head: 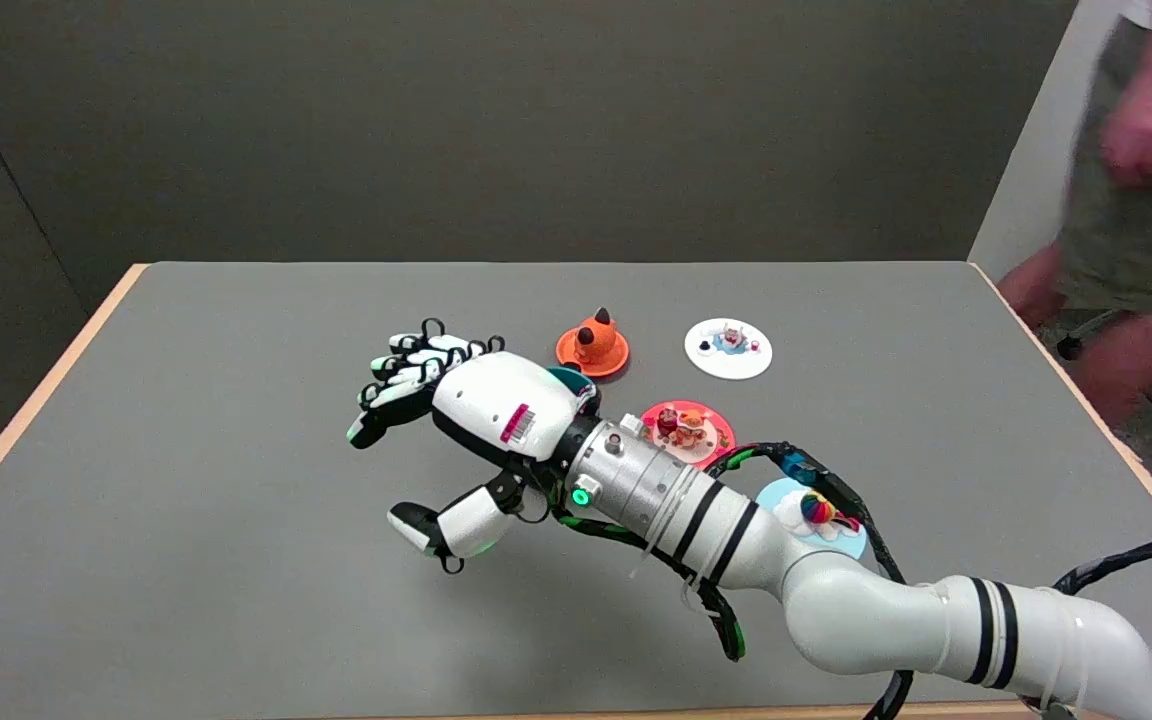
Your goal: Pick up the white cup lid.
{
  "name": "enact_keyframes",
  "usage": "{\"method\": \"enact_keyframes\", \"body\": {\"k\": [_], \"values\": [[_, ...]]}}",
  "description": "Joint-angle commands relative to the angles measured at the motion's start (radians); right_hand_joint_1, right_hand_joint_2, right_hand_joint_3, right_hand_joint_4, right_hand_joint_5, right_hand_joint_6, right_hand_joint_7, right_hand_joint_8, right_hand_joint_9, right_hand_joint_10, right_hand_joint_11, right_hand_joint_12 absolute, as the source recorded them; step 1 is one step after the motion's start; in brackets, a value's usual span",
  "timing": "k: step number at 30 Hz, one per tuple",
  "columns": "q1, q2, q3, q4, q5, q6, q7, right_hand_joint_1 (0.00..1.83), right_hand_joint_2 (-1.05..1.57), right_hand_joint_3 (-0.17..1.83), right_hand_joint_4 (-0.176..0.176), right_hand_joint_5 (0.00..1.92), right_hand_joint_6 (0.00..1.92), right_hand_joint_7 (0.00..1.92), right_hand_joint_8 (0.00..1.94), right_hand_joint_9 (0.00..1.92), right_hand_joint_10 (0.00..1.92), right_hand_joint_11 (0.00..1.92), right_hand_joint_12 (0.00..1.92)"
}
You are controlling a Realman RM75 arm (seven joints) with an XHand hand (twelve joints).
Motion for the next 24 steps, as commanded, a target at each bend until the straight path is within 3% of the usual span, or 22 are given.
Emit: {"method": "enact_keyframes", "body": {"k": [1,15,24], "values": [[0.025,0.002,-0.014,0.016,-0.03,-0.007,0.029,0.87,0.46,1.04,0.008,0.79,0.33,0.56,0.18,0.32,0.15,0.14,0.17],[0.02,-0.007,0.027,0.037,-0.027,-0.009,-0.013,0.82,0.5,1.04,-0.006,0.78,0.36,0.59,0.19,0.34,0.16,0.15,0.18],[0.034,0.003,0.203,0.077,-0.023,-0.029,-0.015,0.83,0.45,1.04,0.049,0.8,0.33,0.64,0.18,0.45,0.16,0.24,0.21]]}}
